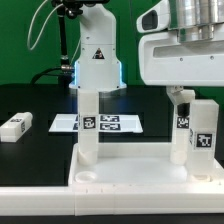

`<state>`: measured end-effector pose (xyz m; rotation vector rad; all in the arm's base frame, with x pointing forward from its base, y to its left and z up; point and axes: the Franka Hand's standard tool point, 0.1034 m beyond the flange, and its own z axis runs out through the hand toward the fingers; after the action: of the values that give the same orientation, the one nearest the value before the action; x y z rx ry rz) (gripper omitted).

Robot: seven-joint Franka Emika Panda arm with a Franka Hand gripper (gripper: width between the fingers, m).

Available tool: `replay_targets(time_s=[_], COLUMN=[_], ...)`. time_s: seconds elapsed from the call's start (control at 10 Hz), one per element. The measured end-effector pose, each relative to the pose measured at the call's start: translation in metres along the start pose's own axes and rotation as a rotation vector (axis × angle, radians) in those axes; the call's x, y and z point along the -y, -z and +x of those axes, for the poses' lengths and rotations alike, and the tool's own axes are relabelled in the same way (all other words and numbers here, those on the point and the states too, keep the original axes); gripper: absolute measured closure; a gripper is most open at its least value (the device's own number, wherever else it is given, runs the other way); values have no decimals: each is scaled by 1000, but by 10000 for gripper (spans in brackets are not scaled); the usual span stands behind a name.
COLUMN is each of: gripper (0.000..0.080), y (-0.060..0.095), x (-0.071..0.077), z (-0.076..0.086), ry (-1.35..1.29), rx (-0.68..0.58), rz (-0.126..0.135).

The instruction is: Assemble desk

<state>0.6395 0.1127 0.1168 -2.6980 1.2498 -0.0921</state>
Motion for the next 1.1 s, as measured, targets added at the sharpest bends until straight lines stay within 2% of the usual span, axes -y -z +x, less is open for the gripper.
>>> replay_targets(time_s=[0.2, 0.3, 0.4, 0.5, 0.7, 0.8, 1.1], gripper=[150, 150, 150, 150, 415, 505, 505], y=[0, 1, 1, 1, 1, 0, 0], x=[0, 0, 0, 0, 0, -3, -5], z=[0, 2, 3, 3, 4, 5, 6], ry=[122, 335, 456, 434, 411, 372, 64], rx=[0, -13, -13, -12, -13, -13, -13], rz=[-1, -15, -16, -16, -16, -20, -22])
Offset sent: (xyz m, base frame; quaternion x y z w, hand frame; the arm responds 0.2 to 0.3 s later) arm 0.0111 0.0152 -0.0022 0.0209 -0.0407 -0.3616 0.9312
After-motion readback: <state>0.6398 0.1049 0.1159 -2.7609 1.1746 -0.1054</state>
